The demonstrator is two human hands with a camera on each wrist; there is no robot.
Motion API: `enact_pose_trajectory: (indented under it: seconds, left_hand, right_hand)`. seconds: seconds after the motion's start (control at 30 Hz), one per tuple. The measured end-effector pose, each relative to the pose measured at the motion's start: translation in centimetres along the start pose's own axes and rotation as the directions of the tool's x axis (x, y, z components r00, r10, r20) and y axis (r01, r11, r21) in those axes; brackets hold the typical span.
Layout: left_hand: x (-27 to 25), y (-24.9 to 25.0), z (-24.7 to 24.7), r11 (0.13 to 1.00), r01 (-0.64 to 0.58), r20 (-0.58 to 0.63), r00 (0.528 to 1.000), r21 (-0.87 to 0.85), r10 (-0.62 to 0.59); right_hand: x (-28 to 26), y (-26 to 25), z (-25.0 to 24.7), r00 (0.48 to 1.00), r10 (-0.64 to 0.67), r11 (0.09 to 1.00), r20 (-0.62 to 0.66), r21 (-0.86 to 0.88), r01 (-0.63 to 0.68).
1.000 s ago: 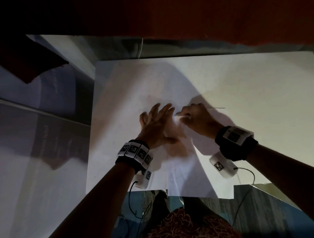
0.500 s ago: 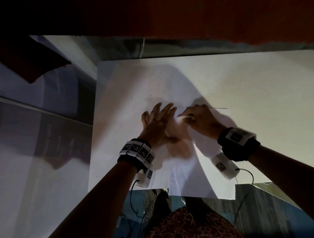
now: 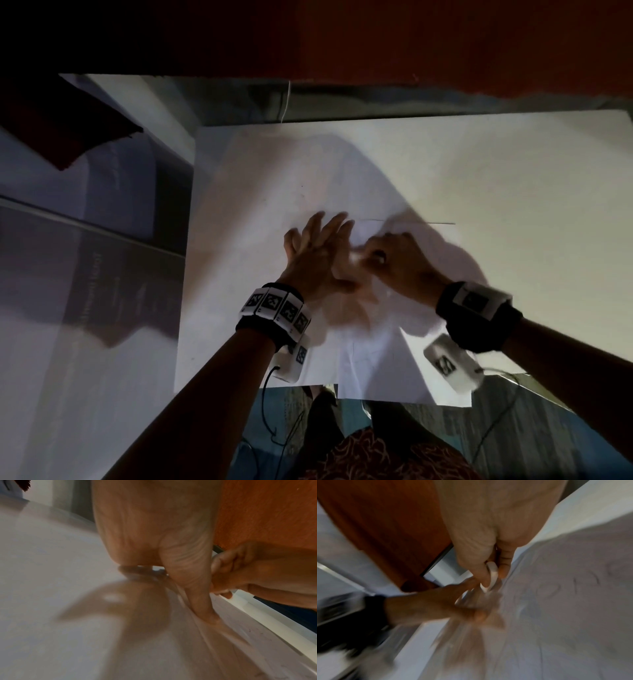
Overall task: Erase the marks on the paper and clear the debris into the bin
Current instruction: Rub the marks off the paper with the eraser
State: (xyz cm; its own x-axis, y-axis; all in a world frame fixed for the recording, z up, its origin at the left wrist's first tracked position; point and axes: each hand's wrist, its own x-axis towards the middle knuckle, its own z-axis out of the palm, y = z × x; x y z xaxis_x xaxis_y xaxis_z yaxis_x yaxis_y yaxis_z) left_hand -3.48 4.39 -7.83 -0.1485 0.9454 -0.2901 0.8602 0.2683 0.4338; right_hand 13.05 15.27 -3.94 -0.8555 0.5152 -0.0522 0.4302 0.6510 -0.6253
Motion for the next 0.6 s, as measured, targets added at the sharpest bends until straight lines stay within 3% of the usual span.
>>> enact_pose_trajectory:
  seconds: [0.07,0.2,0.37,0.5,0.6]
  left_hand:
    - [0.1,0.0,0.0,1.0,-0.001,-0.004,1.0,0.001,0.001]
    - [-0.1,0.3,-0.2,1.0,0.002,-0.007,1.0,-0.03,-0.002]
    - [-0.1,0.1,-0.3,0.998,-0.012,0.006,1.0,-0.061,0.012]
    - [-0.3,0.2,-0.3,1.0,-0.003,0.015,1.0,-0.028,0.003]
    - [-0.2,0.1,-0.2,1.0,0.0,-0.002,1.0,-0.02,0.0]
  right_hand:
    - [-0.5,0.3,0.2,0.998,0.002,1.0,0.064,-0.013,-0.001]
    - [1.7,2.4,-1.1,0.991,0.047,0.999,-0.124,-0.008,-0.048]
    - [-0.3,0.4,0.6,0.998,0.032,0.999,-0.044,-0.012,-0.033]
    - [1.2,2.4,-1.2,0.97,0.112,0.992,-0.217,-0.038,-0.123]
    - [-0.5,0.1,0.9,0.99,0.054,0.998,-0.13,-0.003,-0.055]
